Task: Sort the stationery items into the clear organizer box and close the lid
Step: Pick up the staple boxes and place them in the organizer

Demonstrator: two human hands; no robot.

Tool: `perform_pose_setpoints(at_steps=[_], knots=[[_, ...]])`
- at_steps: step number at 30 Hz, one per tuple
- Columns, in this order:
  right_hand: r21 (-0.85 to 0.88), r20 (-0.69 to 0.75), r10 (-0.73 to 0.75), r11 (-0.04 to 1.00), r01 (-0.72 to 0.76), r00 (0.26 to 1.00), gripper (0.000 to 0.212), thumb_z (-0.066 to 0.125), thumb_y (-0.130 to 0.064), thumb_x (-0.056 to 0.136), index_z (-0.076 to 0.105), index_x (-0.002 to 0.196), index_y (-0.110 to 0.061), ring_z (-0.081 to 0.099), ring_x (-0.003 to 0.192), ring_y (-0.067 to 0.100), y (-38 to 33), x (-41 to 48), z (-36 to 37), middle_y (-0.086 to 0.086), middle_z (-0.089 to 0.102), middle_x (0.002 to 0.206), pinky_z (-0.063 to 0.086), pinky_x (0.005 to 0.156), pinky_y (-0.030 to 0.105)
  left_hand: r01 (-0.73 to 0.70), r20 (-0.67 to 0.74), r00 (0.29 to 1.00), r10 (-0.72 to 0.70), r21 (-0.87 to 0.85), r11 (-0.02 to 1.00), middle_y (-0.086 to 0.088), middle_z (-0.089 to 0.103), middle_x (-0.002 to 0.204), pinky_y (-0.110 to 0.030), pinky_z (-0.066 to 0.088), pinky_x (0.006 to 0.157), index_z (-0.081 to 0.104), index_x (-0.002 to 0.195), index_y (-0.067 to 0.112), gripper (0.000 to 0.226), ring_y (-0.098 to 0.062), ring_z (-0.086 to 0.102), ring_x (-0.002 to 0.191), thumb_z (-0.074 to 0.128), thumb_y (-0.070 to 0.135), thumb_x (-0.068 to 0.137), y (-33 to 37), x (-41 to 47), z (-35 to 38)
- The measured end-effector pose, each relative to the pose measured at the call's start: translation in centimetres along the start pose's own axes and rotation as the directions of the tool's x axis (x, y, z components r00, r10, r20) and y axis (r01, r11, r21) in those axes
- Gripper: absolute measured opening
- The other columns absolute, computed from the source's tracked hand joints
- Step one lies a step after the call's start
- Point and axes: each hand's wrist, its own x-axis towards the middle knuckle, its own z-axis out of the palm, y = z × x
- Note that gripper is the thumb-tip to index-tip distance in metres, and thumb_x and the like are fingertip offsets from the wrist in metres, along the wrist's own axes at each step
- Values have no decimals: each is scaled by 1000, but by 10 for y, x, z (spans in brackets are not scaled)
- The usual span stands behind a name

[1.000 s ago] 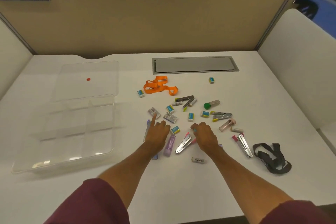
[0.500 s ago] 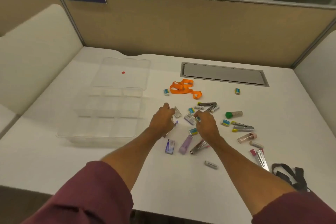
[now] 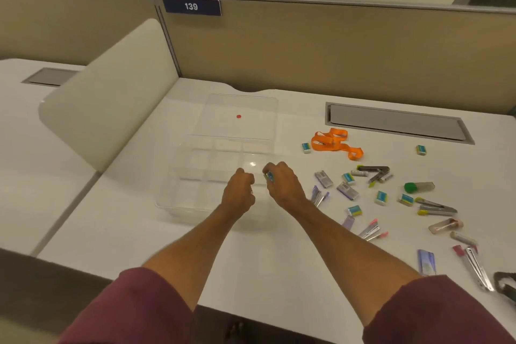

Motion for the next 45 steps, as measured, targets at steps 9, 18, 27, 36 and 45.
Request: perform_pose_setpoints(at_steps=[9,18,27,36,45], knots=[[-220,16,11,975,-7,1000,31,53,-5,90,56,116,-21,57,104,23,-20,-4,36,5,59,114,34,85,32,9,152,988,1,-64,998,-17,59,113,-38,54,84,32,139,18,66,-30,61,98,59,-3,82,-25,1,16],[-370,37,85,927,-66,996,31,50,-11,92,58,118,-25,41,115,25,-27,-10,54,2,59,115,32,90,38,-110,174,977,125,-91,990,-14,56,125,-38,48,92,33,139,8,62,-30,55,114,56,-5,83,-28,0,9],[-256,-114,123,955,-149,986,32,52,-21,95,52,127,-23,44,124,23,-4,-18,25,3,51,135,36,97,37,-257,134,958,254,6,966,-12,46,139,-37,48,94,32,140,12,60,-28,50,122,57,0,87,4,9,0],[-266,-201,325,890,-370,924,33,53,-20,94,54,127,-19,46,124,24,84,-44,-32,7,53,132,42,98,36,-459,185,879,440,74,886,-8,42,144,-36,48,96,36,141,13,53,-25,45,126,55,10,92,82,20,38],[-264,-189,427,845,-465,884,31,53,-15,92,54,122,-15,46,119,28,181,-64,-80,10,52,126,45,91,37,-455,346,848,402,84,886,-11,47,138,-41,47,100,45,134,14,37,-27,47,125,48,14,97,157,22,103]])
